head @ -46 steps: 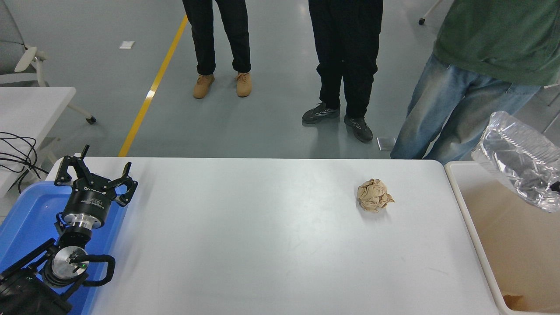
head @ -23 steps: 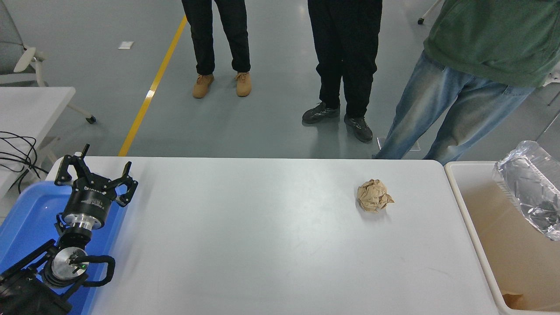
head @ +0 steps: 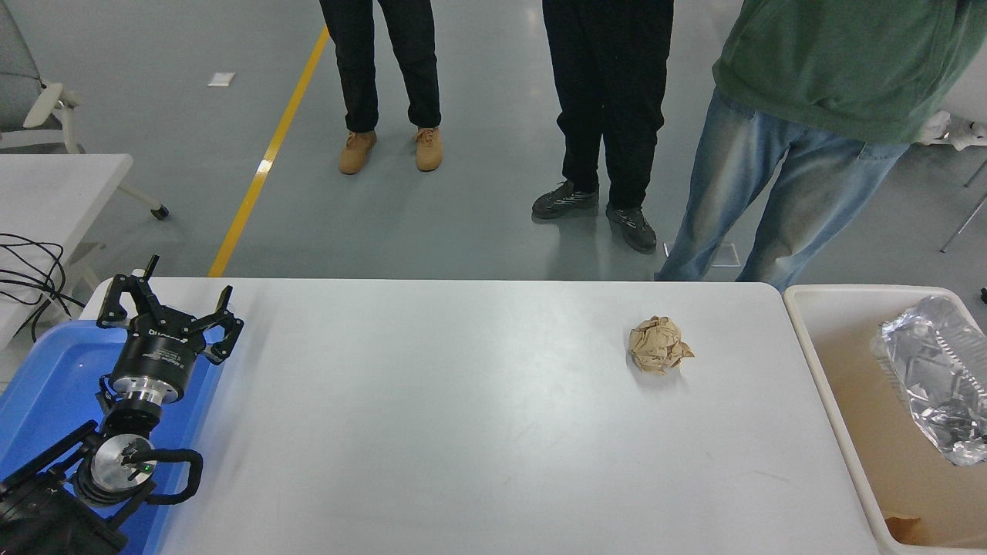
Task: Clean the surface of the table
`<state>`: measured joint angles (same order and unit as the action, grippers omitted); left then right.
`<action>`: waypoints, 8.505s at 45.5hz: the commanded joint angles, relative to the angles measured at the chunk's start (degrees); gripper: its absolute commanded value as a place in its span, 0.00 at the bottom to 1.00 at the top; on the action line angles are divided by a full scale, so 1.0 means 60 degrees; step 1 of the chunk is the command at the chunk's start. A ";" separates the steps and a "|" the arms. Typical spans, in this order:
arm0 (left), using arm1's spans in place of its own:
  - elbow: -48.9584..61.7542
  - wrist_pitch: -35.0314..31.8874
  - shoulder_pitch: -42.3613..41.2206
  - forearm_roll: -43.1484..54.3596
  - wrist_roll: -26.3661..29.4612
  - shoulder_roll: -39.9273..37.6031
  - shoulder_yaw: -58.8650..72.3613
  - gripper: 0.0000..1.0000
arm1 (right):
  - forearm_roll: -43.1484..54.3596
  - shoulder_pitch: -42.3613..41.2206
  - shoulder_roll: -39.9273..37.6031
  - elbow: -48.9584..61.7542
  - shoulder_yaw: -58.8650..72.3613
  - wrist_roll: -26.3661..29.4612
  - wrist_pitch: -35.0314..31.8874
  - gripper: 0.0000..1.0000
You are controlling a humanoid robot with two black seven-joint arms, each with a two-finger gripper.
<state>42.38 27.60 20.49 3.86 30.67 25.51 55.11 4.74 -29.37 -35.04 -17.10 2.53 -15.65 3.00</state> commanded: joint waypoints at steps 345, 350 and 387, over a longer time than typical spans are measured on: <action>-0.0003 0.0000 -0.0002 0.0000 0.0000 -0.0003 0.0000 0.99 | 0.8248 -0.7600 0.2998 -0.4182 0.4426 0.0893 -0.1864 0.99; -0.0003 0.0000 -0.0002 0.0000 0.0000 -0.0003 0.0000 0.99 | 0.8248 -0.7615 0.3028 -0.4167 0.4866 0.1113 -0.1453 0.99; 0.0011 0.0000 -0.0002 0.0000 0.0000 -0.0003 0.0000 0.99 | 0.8131 -0.6444 0.4009 -0.2894 0.5072 0.1597 -0.0574 0.99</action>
<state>42.39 27.60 20.48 3.86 30.67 25.49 55.11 53.86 -71.20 -13.05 -38.71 33.04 -6.42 -2.25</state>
